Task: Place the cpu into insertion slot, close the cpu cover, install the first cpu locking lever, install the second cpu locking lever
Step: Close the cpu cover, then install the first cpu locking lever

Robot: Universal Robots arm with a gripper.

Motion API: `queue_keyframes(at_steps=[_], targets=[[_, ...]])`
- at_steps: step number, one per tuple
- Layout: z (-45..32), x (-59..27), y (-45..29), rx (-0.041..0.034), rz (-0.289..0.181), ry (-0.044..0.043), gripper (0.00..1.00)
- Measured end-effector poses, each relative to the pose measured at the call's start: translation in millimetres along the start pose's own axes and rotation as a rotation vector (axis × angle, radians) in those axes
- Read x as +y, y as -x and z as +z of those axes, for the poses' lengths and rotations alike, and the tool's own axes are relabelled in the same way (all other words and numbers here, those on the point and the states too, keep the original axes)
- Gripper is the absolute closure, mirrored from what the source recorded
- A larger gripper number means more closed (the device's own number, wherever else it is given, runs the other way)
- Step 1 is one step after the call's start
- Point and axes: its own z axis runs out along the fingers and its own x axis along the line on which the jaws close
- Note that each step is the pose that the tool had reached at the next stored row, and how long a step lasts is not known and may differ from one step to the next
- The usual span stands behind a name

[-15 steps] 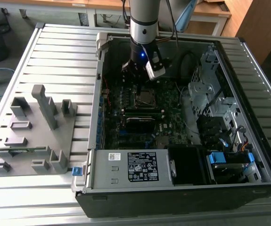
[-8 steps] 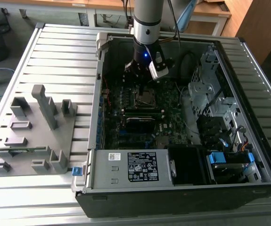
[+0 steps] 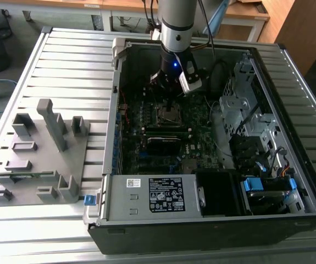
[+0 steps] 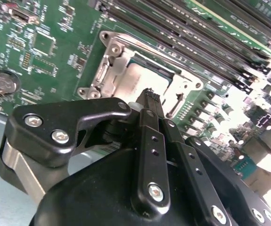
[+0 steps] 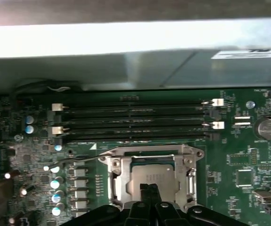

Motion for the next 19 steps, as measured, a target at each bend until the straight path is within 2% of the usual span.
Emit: queue_keyframes(at_steps=[3,12,14,19], targets=[[0.2,0.2,4.0,0.0000,0.000,-0.0001,0.90],[0.6,-3.4,4.4,-0.0001,0.000,-0.0004,0.90],[1.2,-17.6,5.1,0.0000,0.000,-0.0005,0.90],[-0.1,-17.7,5.1,0.0000,0.000,-0.0010,0.90]])
